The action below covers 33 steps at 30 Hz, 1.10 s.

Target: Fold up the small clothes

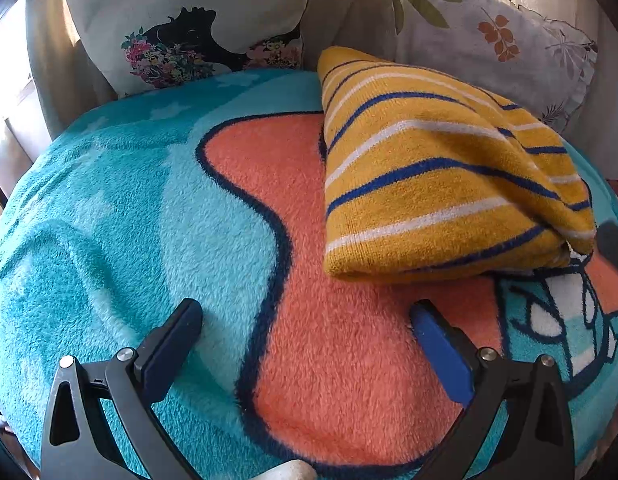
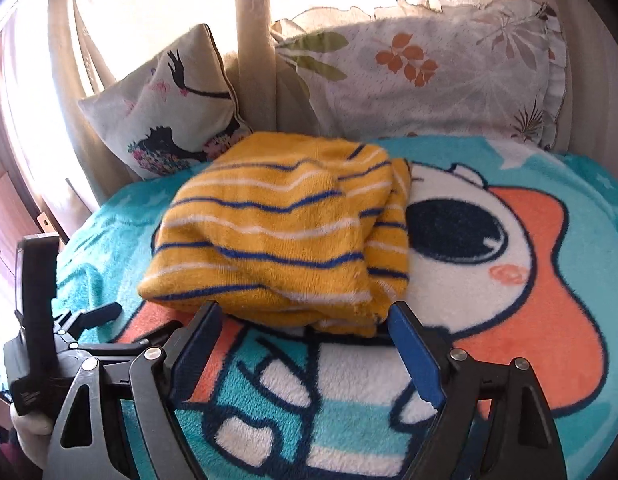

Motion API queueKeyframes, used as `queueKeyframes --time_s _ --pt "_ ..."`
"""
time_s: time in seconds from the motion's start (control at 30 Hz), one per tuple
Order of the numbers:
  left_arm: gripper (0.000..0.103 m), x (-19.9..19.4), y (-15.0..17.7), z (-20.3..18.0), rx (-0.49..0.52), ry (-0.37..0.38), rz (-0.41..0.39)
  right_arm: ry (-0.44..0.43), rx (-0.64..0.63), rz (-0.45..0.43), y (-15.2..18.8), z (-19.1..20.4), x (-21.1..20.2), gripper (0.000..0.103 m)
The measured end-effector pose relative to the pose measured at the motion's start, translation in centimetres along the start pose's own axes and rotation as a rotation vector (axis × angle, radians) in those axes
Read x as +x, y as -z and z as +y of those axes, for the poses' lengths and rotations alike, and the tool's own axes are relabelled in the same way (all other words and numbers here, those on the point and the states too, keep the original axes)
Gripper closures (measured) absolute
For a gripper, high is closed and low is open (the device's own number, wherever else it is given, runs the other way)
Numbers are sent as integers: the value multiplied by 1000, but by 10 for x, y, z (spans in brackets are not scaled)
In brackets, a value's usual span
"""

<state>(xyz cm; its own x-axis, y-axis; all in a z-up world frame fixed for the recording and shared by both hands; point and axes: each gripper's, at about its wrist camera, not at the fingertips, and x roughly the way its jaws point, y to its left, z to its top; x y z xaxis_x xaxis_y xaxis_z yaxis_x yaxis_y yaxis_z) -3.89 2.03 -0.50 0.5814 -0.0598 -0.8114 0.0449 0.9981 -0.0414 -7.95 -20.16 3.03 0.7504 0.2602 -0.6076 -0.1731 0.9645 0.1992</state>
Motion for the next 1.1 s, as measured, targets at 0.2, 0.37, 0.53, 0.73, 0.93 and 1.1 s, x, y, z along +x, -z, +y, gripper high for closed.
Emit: queueKeyframes --time_s 0.2,0.37,0.53,0.73,0.93,1.1 --pt "0 0 0 1 1 2 0 31 -60 -14 -72 -19 13 18" --pt "0 0 0 1 2 3 -1 1 -6 112 -116 -44 96 39" --pt "0 0 0 1 2 2 -1 -50 -10 259 -124 -46 156 56" --pt "0 0 0 0 2 3 -1 46 -137 229 -138 -34 160 84" --pt "0 0 0 1 2 3 -2 245 -257 209 -140 -21 176 86" --pt "0 0 1 1 2 2 -1 164 -190 53 -153 -8 115 82"
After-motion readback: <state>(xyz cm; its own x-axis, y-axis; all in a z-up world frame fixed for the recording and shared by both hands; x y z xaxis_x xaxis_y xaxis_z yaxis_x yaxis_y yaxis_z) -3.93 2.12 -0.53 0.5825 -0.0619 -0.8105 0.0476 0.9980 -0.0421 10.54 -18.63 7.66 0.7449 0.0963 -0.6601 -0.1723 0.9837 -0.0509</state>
